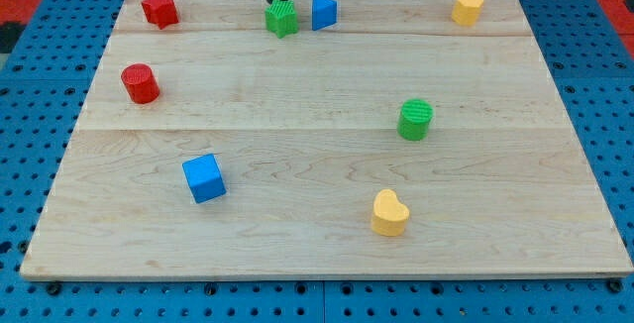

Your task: Slide the green star towards the center of the board

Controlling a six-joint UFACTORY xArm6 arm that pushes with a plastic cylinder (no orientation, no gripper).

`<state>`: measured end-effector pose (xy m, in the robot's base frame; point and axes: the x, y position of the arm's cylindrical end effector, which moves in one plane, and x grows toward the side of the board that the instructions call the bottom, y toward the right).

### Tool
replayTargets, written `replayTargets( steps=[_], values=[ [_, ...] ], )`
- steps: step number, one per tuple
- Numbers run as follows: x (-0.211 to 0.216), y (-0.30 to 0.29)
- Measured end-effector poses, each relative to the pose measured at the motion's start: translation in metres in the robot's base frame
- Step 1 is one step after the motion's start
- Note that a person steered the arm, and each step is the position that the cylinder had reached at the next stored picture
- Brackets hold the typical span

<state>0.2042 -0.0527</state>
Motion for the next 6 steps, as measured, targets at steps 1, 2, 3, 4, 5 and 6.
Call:
replayTargets(
  steps=[1,2,3,4,5,6],
  values=[
    [0.0,0.0],
    [0.012,0.0],
    [0.03,0.0],
    [0.032,0.0],
    [0.041,0.0],
    [0.07,0.0]
  ],
)
